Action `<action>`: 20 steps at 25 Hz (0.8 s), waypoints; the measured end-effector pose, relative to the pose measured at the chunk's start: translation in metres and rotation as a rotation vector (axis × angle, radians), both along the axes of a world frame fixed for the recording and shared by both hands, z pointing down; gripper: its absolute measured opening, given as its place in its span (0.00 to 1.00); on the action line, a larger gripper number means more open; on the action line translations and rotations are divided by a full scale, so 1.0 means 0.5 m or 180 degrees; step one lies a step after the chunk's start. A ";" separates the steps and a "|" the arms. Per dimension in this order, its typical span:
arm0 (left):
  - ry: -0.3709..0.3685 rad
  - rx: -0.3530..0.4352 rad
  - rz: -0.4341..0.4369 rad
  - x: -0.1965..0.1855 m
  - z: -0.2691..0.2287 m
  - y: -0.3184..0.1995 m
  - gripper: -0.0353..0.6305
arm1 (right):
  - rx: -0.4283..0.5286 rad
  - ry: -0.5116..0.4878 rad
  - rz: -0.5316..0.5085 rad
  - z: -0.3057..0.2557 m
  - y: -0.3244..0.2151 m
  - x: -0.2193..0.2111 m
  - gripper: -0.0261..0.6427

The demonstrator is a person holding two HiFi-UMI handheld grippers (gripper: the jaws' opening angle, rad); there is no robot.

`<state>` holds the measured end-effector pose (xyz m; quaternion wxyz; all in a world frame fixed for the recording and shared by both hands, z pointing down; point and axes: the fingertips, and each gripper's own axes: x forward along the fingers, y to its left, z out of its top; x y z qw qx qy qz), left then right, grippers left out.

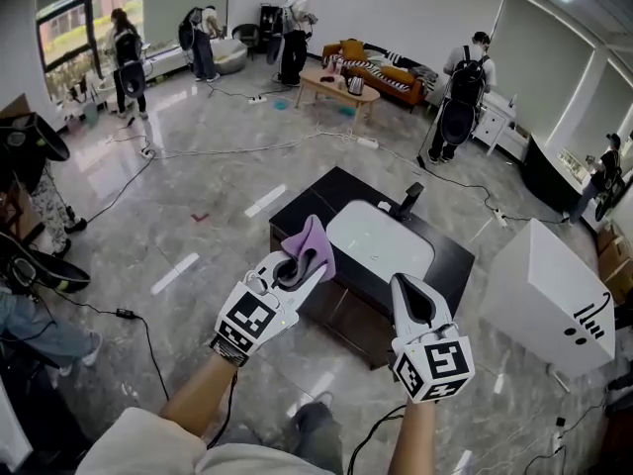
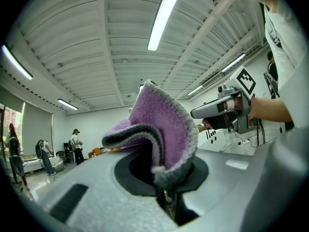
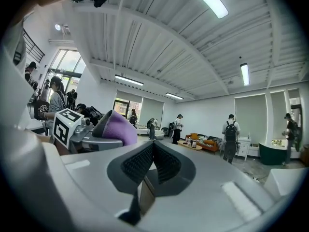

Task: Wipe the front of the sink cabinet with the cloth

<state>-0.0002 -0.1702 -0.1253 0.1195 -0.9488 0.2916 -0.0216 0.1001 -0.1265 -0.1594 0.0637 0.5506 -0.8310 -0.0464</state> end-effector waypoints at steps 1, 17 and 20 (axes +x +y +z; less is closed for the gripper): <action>0.0010 0.0006 -0.0003 -0.009 -0.007 0.016 0.12 | 0.0005 0.0009 -0.0008 -0.006 0.016 -0.010 0.05; -0.0010 0.0121 0.0075 -0.078 -0.042 0.174 0.12 | -0.0065 0.0276 0.0162 -0.013 0.169 -0.095 0.05; -0.0111 0.0187 0.0080 -0.086 -0.043 0.183 0.12 | -0.0041 0.0292 0.0194 -0.018 0.174 -0.102 0.05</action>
